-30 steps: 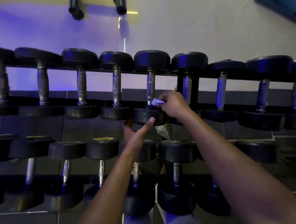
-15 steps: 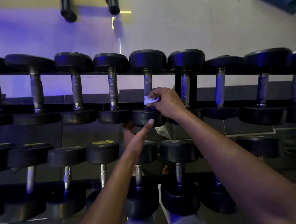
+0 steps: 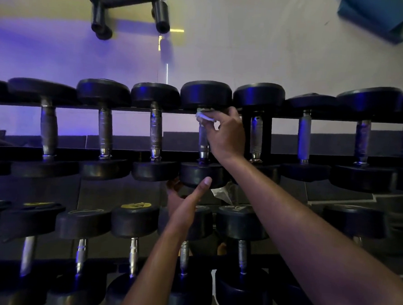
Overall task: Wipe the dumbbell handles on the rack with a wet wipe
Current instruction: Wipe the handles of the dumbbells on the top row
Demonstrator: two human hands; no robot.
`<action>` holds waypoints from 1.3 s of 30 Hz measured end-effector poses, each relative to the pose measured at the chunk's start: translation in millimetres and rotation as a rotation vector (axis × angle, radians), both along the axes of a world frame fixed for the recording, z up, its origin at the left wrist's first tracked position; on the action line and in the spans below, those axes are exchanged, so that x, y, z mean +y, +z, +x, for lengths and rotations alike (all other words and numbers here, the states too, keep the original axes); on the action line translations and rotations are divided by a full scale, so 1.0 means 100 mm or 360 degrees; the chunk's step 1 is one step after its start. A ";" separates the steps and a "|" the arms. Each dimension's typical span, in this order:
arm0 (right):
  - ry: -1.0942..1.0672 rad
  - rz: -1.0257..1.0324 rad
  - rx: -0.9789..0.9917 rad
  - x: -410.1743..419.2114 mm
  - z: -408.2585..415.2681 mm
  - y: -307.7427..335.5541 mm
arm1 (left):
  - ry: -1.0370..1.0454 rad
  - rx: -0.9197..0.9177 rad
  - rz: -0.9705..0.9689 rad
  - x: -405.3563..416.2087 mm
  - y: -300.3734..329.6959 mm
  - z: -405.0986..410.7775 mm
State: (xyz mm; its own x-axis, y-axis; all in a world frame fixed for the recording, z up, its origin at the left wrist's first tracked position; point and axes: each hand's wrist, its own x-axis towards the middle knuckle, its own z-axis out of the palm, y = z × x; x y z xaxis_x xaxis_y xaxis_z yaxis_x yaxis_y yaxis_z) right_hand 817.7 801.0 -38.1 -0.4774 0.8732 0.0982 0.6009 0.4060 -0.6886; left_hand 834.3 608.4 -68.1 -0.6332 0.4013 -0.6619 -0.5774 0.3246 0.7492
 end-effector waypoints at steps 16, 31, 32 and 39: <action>-0.0304 -0.0286 0.0003 0.03 0.02 -0.01 | -0.0002 -0.0039 0.0013 -0.02 -0.06 0.02; -0.0210 -0.1620 0.0630 0.37 0.10 0.08 | -0.0033 0.0017 0.0039 -0.03 -0.07 0.03; -0.0203 -0.1611 0.0648 0.38 0.11 0.05 | -0.0036 0.0025 0.0042 -0.03 -0.08 0.03; -0.0345 -0.1680 0.0698 0.43 0.02 0.04 | -0.0060 0.0043 0.0006 -0.04 -0.13 0.03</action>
